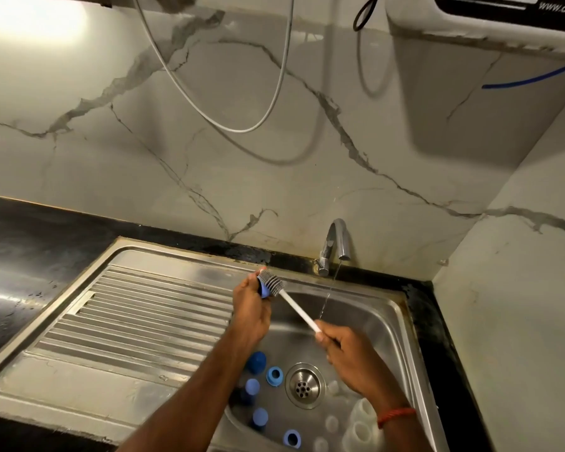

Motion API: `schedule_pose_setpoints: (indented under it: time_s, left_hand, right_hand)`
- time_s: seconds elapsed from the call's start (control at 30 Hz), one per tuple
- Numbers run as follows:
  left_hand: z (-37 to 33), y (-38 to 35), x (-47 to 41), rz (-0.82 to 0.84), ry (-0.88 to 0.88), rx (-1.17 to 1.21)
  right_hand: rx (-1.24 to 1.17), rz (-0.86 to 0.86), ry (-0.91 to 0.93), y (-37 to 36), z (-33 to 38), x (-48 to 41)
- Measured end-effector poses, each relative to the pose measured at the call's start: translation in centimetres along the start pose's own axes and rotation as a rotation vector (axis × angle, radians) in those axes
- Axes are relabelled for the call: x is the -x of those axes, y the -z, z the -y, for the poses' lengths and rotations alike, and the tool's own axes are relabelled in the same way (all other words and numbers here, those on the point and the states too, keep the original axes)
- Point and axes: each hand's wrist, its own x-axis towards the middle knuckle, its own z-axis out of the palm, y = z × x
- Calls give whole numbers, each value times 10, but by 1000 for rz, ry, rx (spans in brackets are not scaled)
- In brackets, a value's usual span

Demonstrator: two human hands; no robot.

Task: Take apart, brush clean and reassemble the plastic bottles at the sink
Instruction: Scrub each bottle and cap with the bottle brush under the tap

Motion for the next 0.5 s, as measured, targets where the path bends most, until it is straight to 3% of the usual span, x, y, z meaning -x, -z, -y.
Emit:
schedule_pose_setpoints:
  time_s: [0.17,0.37,0.5]
  left_hand:
    - [12,-25,14,35,-43,-149]
    - [-9,-10,2,-103,81,52]
    - [-11,-5,0,-97,147,100]
  right_hand:
    - [18,-154,-17,-10,21,-13]
    - [-52,22,25,0,0,4]
    - [-163,-115,-43,1,-6,5]
